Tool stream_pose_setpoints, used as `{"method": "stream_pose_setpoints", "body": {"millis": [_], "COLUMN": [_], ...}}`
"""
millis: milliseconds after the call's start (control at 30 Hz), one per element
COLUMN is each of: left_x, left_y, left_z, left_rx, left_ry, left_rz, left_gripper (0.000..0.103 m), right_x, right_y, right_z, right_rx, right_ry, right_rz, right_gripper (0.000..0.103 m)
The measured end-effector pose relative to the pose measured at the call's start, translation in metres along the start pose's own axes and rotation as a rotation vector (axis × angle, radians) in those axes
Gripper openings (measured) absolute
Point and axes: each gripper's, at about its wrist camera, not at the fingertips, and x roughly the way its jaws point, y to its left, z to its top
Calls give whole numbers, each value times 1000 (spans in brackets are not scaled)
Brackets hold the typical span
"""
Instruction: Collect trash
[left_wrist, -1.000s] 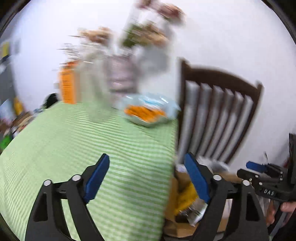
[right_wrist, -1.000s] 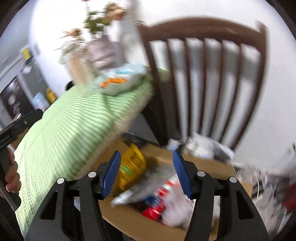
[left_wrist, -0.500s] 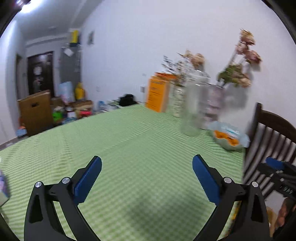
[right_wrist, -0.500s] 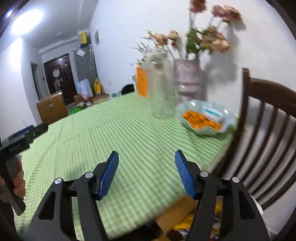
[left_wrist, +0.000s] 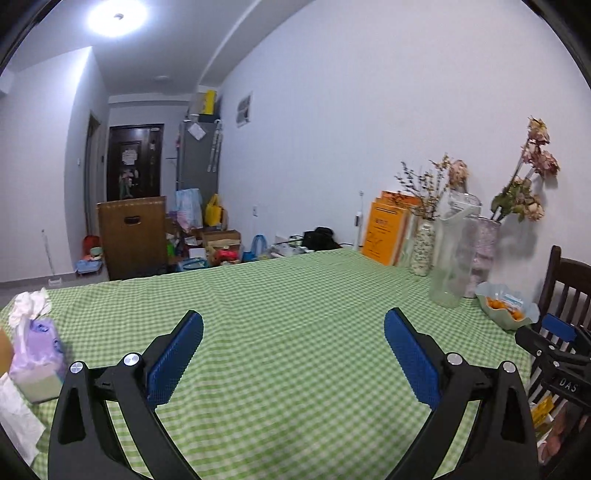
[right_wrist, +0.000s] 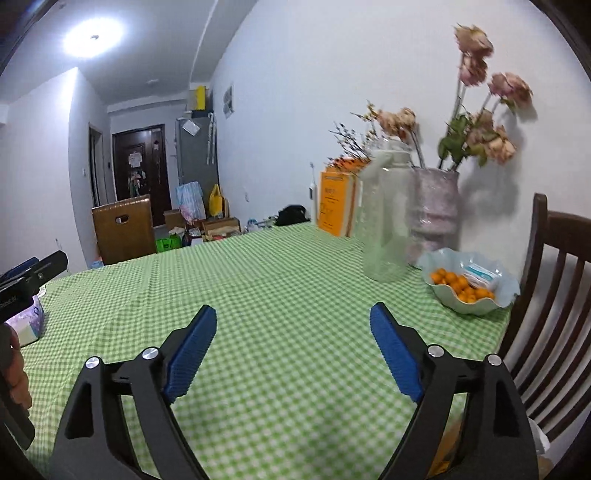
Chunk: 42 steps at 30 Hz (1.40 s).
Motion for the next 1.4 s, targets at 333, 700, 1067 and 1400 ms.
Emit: {"method": "stream_pose_setpoints", "body": {"millis": [333,700,1067,1400], "left_x": [-18,-74,-112,-112], "left_y": [36,78,96,101], "left_z": [-29,-71,-95,-101], "left_rx": [65,-1,15,7], "left_ry": [21,63,8,7], "left_rz": [24,101,165,179], "left_gripper": [95,95,95,95], "right_x": [-23,-56,-82,-94], "right_y": [72,124,141,156], "right_z": [-20,-51,-83,-101], "right_rx": [-105,-120,-91,-94], "right_ry": [-117,-96,5,16], "right_rz": [1,54,166,156], "right_gripper": [90,92,92,92]}}
